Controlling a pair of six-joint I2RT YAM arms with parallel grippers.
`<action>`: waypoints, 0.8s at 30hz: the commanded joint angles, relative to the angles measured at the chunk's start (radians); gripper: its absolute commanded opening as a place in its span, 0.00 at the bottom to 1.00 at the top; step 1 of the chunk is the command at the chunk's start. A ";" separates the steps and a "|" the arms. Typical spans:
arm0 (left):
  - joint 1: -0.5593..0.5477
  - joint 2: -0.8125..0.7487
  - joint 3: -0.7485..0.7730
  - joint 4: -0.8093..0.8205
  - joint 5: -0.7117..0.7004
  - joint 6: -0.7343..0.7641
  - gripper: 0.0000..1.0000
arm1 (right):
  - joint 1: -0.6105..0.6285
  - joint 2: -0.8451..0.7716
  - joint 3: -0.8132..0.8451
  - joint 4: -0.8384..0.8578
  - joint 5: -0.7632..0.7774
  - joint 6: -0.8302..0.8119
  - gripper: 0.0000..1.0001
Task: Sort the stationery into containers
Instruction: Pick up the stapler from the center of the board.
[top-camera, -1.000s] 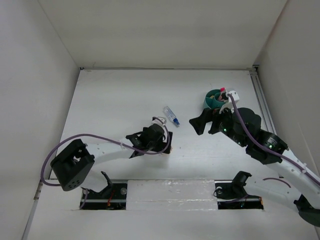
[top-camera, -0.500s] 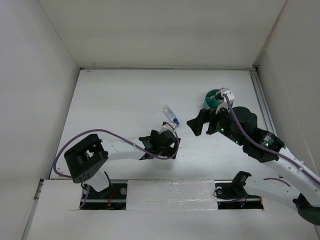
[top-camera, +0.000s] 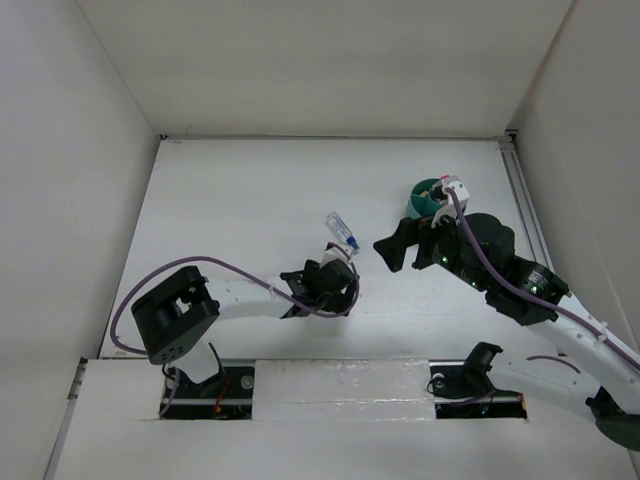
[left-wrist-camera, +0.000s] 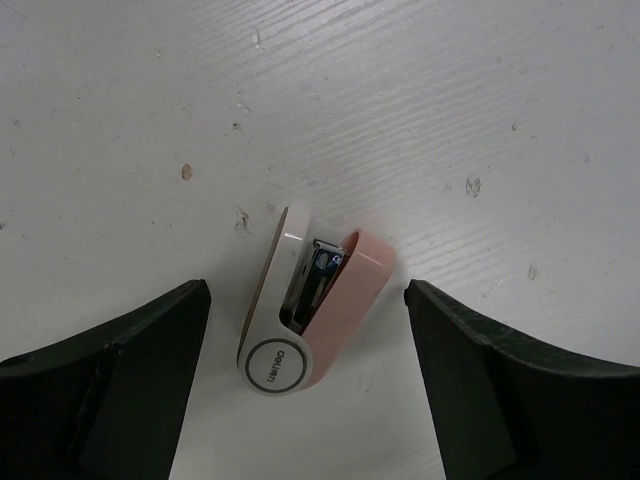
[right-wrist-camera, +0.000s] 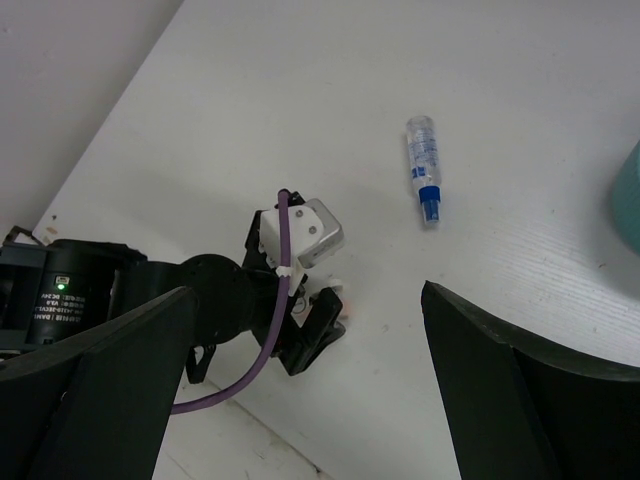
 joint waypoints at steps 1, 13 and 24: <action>-0.003 0.025 0.030 -0.065 0.019 -0.009 0.75 | 0.006 -0.007 0.002 0.053 -0.004 -0.013 1.00; -0.003 0.094 0.071 -0.108 0.010 -0.009 0.63 | 0.006 -0.007 0.002 0.053 -0.004 -0.022 1.00; -0.012 0.094 0.125 -0.205 0.019 -0.022 0.65 | -0.003 -0.007 0.011 0.053 -0.004 -0.022 1.00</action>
